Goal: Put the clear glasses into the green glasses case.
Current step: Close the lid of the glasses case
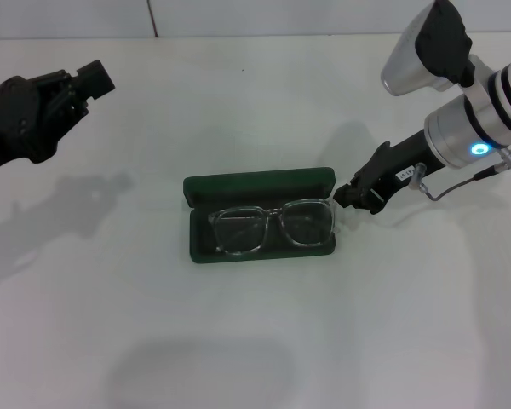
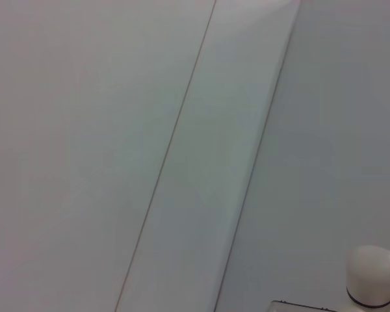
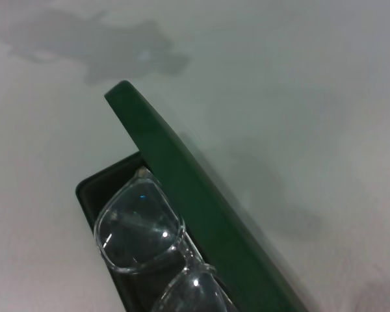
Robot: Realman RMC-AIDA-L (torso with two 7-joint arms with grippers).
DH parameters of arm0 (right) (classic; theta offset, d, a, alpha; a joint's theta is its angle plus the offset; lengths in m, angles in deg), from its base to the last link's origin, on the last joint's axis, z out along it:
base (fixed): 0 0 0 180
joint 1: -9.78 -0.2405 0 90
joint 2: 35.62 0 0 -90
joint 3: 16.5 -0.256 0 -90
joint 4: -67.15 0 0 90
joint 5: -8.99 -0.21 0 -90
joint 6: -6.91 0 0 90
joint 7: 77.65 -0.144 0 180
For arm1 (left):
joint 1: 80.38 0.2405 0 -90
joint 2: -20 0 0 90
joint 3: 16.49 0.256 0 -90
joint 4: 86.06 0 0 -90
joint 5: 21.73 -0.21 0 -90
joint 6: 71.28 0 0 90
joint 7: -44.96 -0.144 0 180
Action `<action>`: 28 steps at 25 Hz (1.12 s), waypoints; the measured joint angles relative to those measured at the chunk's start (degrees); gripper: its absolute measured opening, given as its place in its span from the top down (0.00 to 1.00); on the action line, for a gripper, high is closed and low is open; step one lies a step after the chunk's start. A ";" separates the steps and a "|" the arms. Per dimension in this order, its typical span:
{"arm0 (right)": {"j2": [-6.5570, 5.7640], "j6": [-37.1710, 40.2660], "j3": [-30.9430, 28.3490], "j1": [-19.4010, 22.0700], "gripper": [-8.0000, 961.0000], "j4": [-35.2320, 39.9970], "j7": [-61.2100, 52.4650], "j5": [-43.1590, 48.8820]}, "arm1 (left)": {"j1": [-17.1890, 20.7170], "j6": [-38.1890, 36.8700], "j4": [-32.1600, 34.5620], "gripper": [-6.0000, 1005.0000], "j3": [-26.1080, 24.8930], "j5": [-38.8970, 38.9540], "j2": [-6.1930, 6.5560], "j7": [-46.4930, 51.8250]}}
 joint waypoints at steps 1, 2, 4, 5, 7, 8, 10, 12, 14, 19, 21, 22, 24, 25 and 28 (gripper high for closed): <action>0.00 0.00 0.03 0.00 0.99 -0.03 0.26 -0.21 | 0.00 0.00 0.00 0.94 0.00 0.00 0.00 0.00; 0.00 0.02 0.03 0.00 0.99 -0.04 0.43 -0.35 | 0.02 0.00 0.00 0.94 0.00 0.00 -0.02 -0.01; 0.00 0.25 0.05 0.01 0.99 -0.07 1.06 -0.96 | 0.04 0.00 0.00 0.94 0.00 0.00 -0.06 -0.02; 0.00 0.39 0.07 0.01 0.99 -0.13 1.33 -1.35 | 0.07 0.00 0.00 0.94 0.00 0.00 -0.06 -0.02; 0.00 0.75 0.14 0.06 0.99 -0.22 1.87 -2.33 | 0.16 0.00 0.00 0.94 0.00 0.00 -0.07 -0.03; 0.00 0.75 0.14 0.06 0.99 -0.22 1.87 -2.33 | 0.24 0.00 0.00 0.94 0.00 0.00 -0.07 -0.03; -0.01 1.38 0.13 0.12 0.99 -0.22 2.43 -3.35 | 0.34 0.00 0.00 0.94 0.00 0.00 -0.07 -0.05; -0.04 2.14 0.05 0.15 0.99 -0.22 2.80 -4.32 | 0.47 0.00 0.00 0.94 0.00 0.00 -0.08 -0.05; -0.07 2.59 0.00 0.14 0.99 -0.22 2.97 -4.79 | 0.58 -0.03 0.00 0.94 0.00 0.00 -0.12 -0.05; -0.09 2.74 0.01 0.27 0.99 -0.22 3.01 -5.31 | 0.71 -0.09 0.00 0.94 0.00 -0.01 -0.15 -0.06; -0.08 2.61 0.05 0.40 0.99 -0.08 2.93 -5.02 | 0.78 -0.14 0.00 0.94 0.00 -0.02 -0.16 -0.06; -0.08 2.50 0.07 0.48 0.99 0.11 2.79 -4.75 | 0.83 -0.15 0.00 0.94 0.00 -0.03 -0.16 -0.06; -0.04 2.42 0.24 0.63 0.99 0.54 2.51 -4.31 | 1.14 -0.19 0.00 0.94 0.00 -0.05 -0.16 -0.06; -0.03 2.41 0.43 0.75 0.99 0.78 2.33 -4.26 | 1.32 -0.19 0.00 0.94 0.00 -0.06 -0.16 -0.06; -0.11 2.34 2.37 2.24 0.99 3.50 0.49 -3.96 | 1.58 -0.04 0.00 0.94 -0.12 -0.26 -0.36 -0.06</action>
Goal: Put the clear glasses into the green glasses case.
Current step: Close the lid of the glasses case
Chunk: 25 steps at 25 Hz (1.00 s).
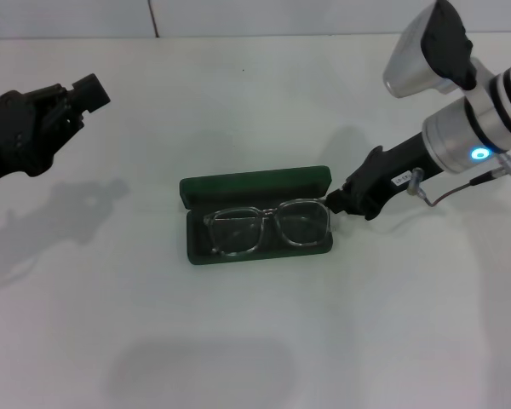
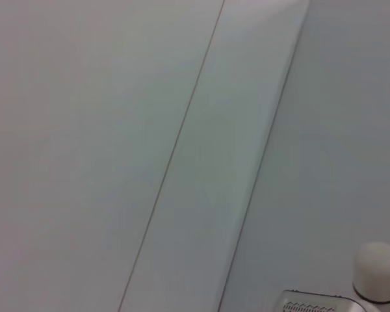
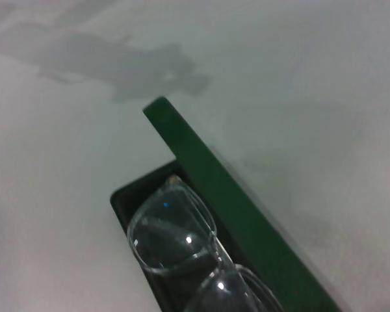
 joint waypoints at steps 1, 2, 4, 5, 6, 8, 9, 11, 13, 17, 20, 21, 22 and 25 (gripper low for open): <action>-0.05 -0.02 1.27 1.22 0.99 2.27 -1.27 0.27 | 0.02 0.05 0.00 0.94 -0.06 -0.13 -0.09 0.00; -0.09 -0.03 2.30 2.58 0.99 5.05 -2.17 0.76 | 0.04 0.10 0.00 0.94 -0.14 -0.26 -0.14 0.00; -0.04 -0.02 3.42 4.90 0.99 10.00 -3.86 2.16 | 0.08 0.29 0.00 0.94 -0.23 -0.50 -0.14 0.00; 0.01 0.18 3.93 6.23 0.99 12.83 -4.97 3.06 | 0.11 0.52 0.00 0.94 -0.23 -0.74 -0.13 0.00; 0.02 0.44 4.28 7.29 0.99 15.04 -5.71 3.58 | 0.14 0.81 0.00 0.94 -0.23 -1.00 -0.11 0.00; -0.02 1.07 4.55 8.64 0.99 18.39 -6.51 3.86 | 0.23 1.15 0.00 0.94 -0.23 -1.38 -0.11 0.00; -0.06 1.37 4.56 9.18 0.99 19.56 -6.63 3.93 | 0.54 2.64 0.01 0.94 -0.24 -2.75 -0.25 0.00; -0.15 1.81 4.54 10.74 0.99 22.23 -6.65 3.94 | 0.63 3.86 0.01 0.94 -0.23 -3.79 -0.47 0.00; -0.22 2.19 4.42 12.18 0.99 24.27 -6.56 3.96 | 0.67 5.49 0.00 0.94 -0.23 -5.04 -0.84 -0.04; -0.26 2.69 4.26 14.30 0.99 26.63 -6.35 3.96 | 0.78 8.47 -0.95 0.94 -0.23 -6.51 -1.61 -1.55; -0.23 2.47 4.09 14.91 0.99 26.70 -6.43 3.95 | 0.47 11.11 -2.13 0.94 -0.06 -7.53 -1.86 -2.63; -0.24 2.41 4.06 14.91 0.99 26.66 -6.49 3.95 | 0.28 12.06 -2.40 0.94 0.00 -8.16 -1.90 -2.80; -0.26 2.34 4.00 14.88 0.99 26.59 -6.58 3.97 | 0.02 13.07 -2.66 0.94 0.04 -8.95 -1.99 -2.99; -0.33 2.23 3.88 14.54 0.99 26.50 -6.70 3.98 | -0.55 15.85 -2.77 0.94 0.03 -11.30 -2.49 -3.40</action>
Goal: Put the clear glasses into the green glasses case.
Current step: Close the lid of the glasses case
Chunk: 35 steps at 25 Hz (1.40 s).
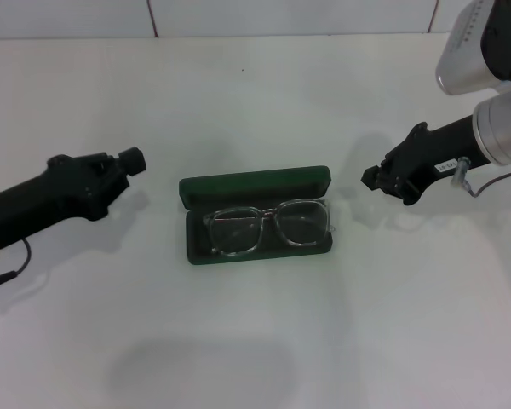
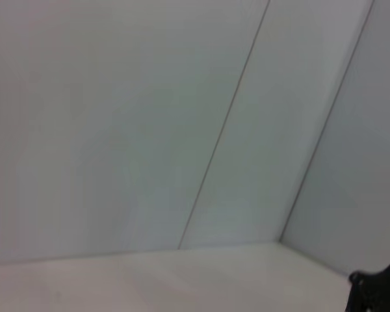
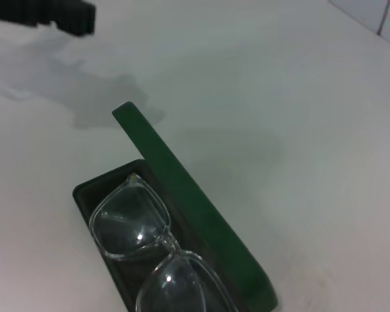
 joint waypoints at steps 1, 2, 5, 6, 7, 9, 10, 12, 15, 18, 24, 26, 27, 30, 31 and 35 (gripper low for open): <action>-0.02 0.00 -0.01 -0.08 0.99 0.00 -0.01 0.00 | -0.12 0.91 -0.01 0.94 0.01 -0.43 -0.16 -0.17; -0.02 -0.01 -0.02 -0.17 0.99 0.00 -0.02 0.00 | -0.26 1.84 -0.01 0.94 0.05 -0.80 -0.34 -0.34; -0.02 -0.03 -0.01 -0.23 0.99 -0.01 -0.04 0.00 | -0.65 4.84 -0.04 0.94 0.15 -2.67 -0.66 -0.47; -0.02 -0.04 -0.01 -0.23 0.99 -0.04 -0.04 0.00 | -0.76 5.59 -0.04 0.94 0.16 -3.47 -0.69 -0.45; -0.01 -0.04 -0.04 -0.22 0.98 -0.06 -0.05 0.00 | -0.85 6.07 -0.04 0.94 0.16 -4.24 -0.72 -0.37; 0.02 -0.05 -0.60 -0.20 0.98 -0.10 -0.05 -0.01 | -0.92 6.49 -0.04 0.94 0.17 -5.58 -0.78 -0.12; 0.08 -0.04 -1.11 -0.11 0.98 -0.12 -0.06 -0.02 | -0.97 6.53 -0.04 0.94 0.18 -6.06 -0.83 -0.04; 0.11 0.05 -1.94 0.10 0.98 -0.14 -0.05 -0.05 | -1.03 6.34 -0.04 0.94 0.19 -6.86 -0.93 0.03; 0.07 0.30 -2.17 0.33 0.98 -0.20 -0.06 -0.09 | -1.06 5.02 -0.04 0.93 0.32 -7.63 -0.99 0.05; 0.12 0.30 -2.17 0.61 0.98 -0.22 -0.05 -0.24 | -1.12 3.46 0.15 0.93 0.93 -7.78 -1.00 -0.21; 0.17 0.42 -2.17 0.76 0.98 -0.22 0.08 -0.70 | -1.65 4.33 0.03 0.92 1.02 -7.76 -1.10 0.01; 0.20 0.45 -1.96 1.11 0.98 -0.11 0.13 -0.73 | -1.73 5.07 0.05 0.85 0.92 -7.61 -1.30 0.01; 0.20 0.45 -1.94 1.16 0.98 -0.09 0.13 -0.74 | -1.78 5.53 0.08 0.81 0.87 -7.54 -1.43 0.02; 0.25 0.45 -1.85 1.25 0.98 -0.16 0.14 -0.73 | -2.08 6.85 0.05 0.71 0.82 -7.43 -1.71 0.08; 0.28 0.45 -1.81 1.28 0.98 -0.19 0.15 -0.73 | -2.19 7.22 0.01 0.71 0.81 -7.45 -1.83 0.11; 0.30 0.45 -1.74 1.36 0.98 -0.22 0.21 -0.74 | -2.45 8.50 -0.04 0.70 0.80 -7.62 -2.22 0.15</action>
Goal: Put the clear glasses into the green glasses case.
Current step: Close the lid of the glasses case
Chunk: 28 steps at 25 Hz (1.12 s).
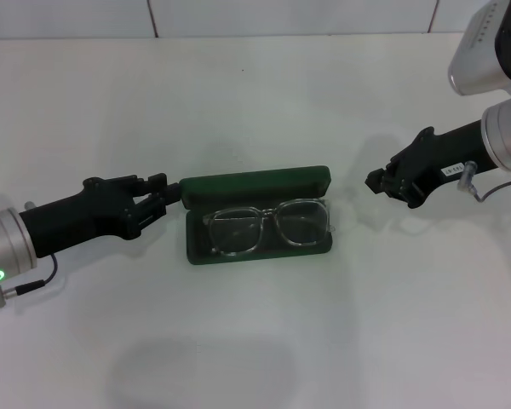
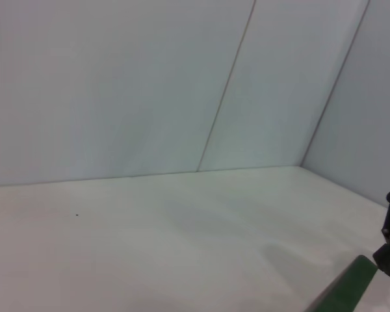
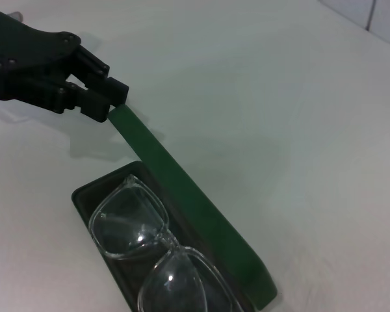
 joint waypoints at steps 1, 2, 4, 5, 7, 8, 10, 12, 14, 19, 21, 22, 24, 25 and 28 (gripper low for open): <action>-0.01 0.00 0.01 0.07 0.98 0.00 0.04 0.00 | -0.03 0.22 -0.01 0.70 0.00 -0.01 -0.02 0.00; -0.01 0.00 0.01 0.10 0.98 0.00 0.05 0.00 | -0.05 0.31 -0.02 0.70 0.00 -0.02 -0.02 0.00; -0.02 0.00 0.01 0.30 0.98 0.00 0.06 0.00 | -0.05 0.36 -0.03 0.70 0.00 -0.03 -0.03 0.00; -0.02 0.00 0.02 0.38 0.98 -0.01 0.08 0.00 | -0.04 0.37 -0.04 0.70 0.00 -0.04 -0.02 0.00; -0.03 0.00 0.01 0.56 0.98 0.00 0.11 0.02 | -0.04 0.39 -0.05 0.70 0.00 -0.03 -0.02 0.00; -0.04 0.00 0.02 0.58 0.98 -0.01 0.13 0.03 | -0.04 0.39 -0.07 0.70 0.00 -0.01 -0.02 0.00; -0.04 -0.10 0.02 0.61 0.98 -0.05 0.13 0.25 | -0.04 0.40 -0.08 0.70 0.00 0.00 -0.02 0.00; -0.04 -0.35 0.01 0.46 0.98 -0.53 0.13 0.53 | -0.04 0.42 -0.09 0.70 -0.01 0.04 -0.06 0.00; -0.15 -0.50 0.02 -0.74 0.98 -2.36 0.12 0.73 | -0.07 0.41 -0.09 0.70 0.07 0.13 -0.13 0.00; -0.11 -0.77 -0.01 -5.26 0.98 -7.93 -0.29 3.18 | -0.12 0.38 -0.09 0.70 0.23 0.22 -0.19 0.00; 0.06 -1.43 0.14 -7.16 0.98 -10.17 -0.37 4.18 | -0.12 0.37 -0.09 0.70 0.24 0.22 -0.18 0.00; 0.09 -1.73 0.18 -7.83 0.98 -10.84 -0.64 4.35 | -0.13 0.35 -0.09 0.70 0.25 0.22 -0.19 0.00; 0.08 -2.44 0.32 -9.58 0.98 -12.31 -2.02 4.47 | -0.13 0.33 -0.09 0.70 0.30 0.24 -0.19 0.00; 0.03 -2.60 0.46 -10.41 0.98 -12.82 -2.88 4.47 | -0.13 0.33 -0.09 0.70 0.30 0.24 -0.19 0.00; -0.10 -2.73 0.72 -11.98 0.98 -13.40 -4.27 4.68 | -0.24 0.31 -0.07 0.70 0.23 0.21 -0.19 0.00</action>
